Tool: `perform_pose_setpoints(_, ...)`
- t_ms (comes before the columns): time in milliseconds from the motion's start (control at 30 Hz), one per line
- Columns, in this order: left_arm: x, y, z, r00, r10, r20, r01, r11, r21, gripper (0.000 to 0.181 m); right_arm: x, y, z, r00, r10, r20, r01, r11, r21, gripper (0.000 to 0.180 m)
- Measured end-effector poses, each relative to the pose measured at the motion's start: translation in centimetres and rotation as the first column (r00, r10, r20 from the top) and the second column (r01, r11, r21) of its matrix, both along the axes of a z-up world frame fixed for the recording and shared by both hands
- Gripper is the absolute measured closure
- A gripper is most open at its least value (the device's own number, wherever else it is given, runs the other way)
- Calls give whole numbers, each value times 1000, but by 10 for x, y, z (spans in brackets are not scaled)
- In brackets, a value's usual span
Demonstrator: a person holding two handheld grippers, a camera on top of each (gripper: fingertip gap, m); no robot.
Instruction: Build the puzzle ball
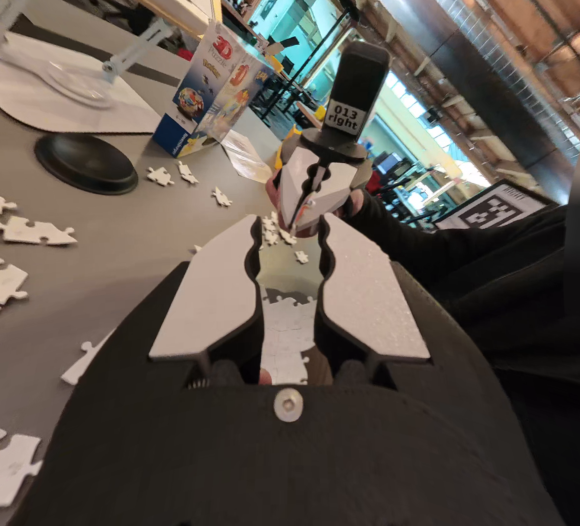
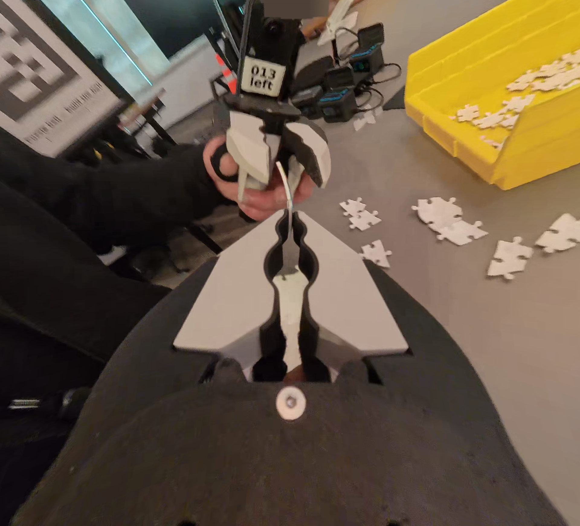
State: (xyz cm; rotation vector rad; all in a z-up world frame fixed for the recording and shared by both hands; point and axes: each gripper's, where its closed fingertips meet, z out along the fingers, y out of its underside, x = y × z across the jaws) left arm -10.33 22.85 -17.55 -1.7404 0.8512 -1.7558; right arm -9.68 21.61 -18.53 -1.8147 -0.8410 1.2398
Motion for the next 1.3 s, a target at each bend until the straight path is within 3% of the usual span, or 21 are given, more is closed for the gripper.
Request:
perform_pose_setpoints(100,8,-7,-2,999,27,-35,-23,995,96,150,-5,-1,3,995,-21,-95,14,997,-70,180)
perform_pose_setpoints(200,12,-9,6,999,48,9,-49,991,125,173,-7,-1,8,981,-54,-188,30,991,-128,180)
perform_pose_setpoints(267,14,-10,7,998,56,11,-57,988,144,178,-6,-1,8,976,-67,-209,38,989,-140,180)
perform_pose_setpoints(600,6,-12,-16,985,4,-174,20,991,132,178,10,5,-7,996,-76,46,78,996,-36,171)
perform_pose_setpoints(833,5,-14,-23,994,44,-102,-39,998,45,179,-4,-2,-20,992,39,124,-30,997,-76,168)
perform_pose_setpoints(967,3,-17,-32,990,50,-135,-44,998,49,178,-2,3,-21,988,41,148,-30,997,-74,168)
perform_pose_setpoints(1300,-9,-22,-67,879,-113,-464,170,982,85,178,20,6,-39,969,-5,249,21,998,-58,168)
